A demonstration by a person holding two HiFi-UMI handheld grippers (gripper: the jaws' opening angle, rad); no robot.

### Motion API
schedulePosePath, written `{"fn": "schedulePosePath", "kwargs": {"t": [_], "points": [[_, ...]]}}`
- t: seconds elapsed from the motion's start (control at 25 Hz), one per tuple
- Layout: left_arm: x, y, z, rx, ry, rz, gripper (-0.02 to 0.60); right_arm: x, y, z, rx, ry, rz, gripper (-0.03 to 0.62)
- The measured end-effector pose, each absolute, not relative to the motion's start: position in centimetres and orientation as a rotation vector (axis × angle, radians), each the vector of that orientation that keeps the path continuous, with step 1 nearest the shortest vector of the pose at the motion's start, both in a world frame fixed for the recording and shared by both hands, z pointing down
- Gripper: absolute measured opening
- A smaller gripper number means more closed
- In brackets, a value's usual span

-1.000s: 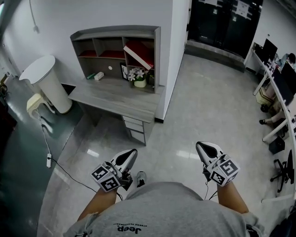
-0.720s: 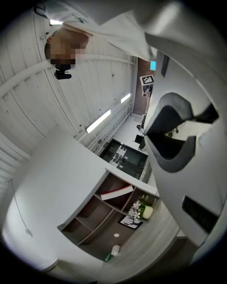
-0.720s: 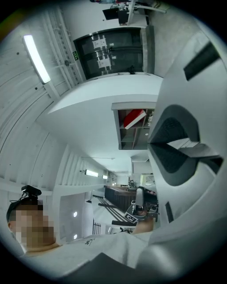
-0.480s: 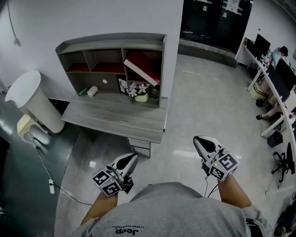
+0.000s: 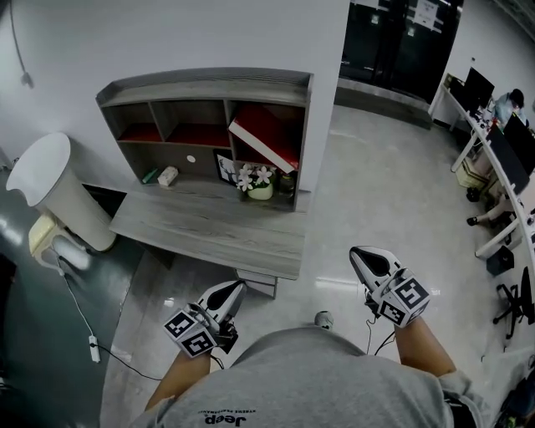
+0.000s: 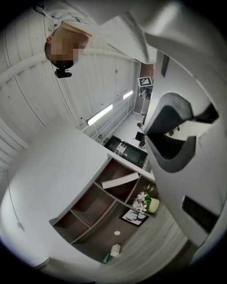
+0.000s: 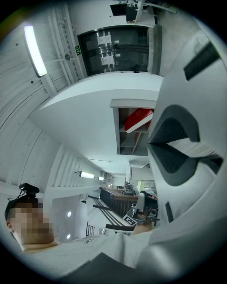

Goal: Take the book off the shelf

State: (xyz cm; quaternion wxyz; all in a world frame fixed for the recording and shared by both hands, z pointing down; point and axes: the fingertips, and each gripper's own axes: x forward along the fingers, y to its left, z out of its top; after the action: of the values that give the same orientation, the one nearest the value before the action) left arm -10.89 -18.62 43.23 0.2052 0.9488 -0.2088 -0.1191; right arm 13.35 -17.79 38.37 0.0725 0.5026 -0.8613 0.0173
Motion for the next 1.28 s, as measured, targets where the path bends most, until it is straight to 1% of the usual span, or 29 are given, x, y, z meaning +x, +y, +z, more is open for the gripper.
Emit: {"fn": "schedulePosePath", "kwargs": {"t": [0.24, 0.52, 0.72, 0.88, 1.04, 1.12, 1.24, 1.28], "points": [[-7.6, -24.2, 42.4, 2.66, -0.651, -0.308, 0.011, 17.3, -24.8, 38.9, 1.475, -2.664, 0.077, 0.009], [-2.8, -35.8, 42.7, 2.598, -0.876, -0.347, 0.011, 20.6, -38.9, 39.5, 1.225, -2.786, 0.034, 0.009], [-0.1, -43.7, 42.1, 2.496, -1.051, -0.421, 0.009, 21.6, -47.2, 40.5, 0.973, -2.867, 0.058, 0.009], [1.2, -47.9, 42.5, 2.452, -1.137, -0.374, 0.009, 21.8, -51.2, 41.3, 0.872, -2.917, 0.092, 0.009], [1.0, -50.8, 43.4, 2.369, -1.179, -0.328, 0.009, 21.2, -53.0, 42.6, 0.83, -2.937, 0.137, 0.011], [0.9, -52.2, 43.8, 2.332, -1.161, -0.309, 0.067, 20.9, -53.6, 43.1, 0.843, -2.934, 0.144, 0.011], [0.9, -54.6, 44.5, 2.267, -1.097, -0.279, 0.264, 20.5, -53.8, 43.4, 0.904, -2.926, 0.162, 0.011], [1.0, -55.5, 44.7, 2.232, -1.084, -0.275, 0.346, 20.4, -53.8, 43.5, 0.925, -2.922, 0.179, 0.011]]}}
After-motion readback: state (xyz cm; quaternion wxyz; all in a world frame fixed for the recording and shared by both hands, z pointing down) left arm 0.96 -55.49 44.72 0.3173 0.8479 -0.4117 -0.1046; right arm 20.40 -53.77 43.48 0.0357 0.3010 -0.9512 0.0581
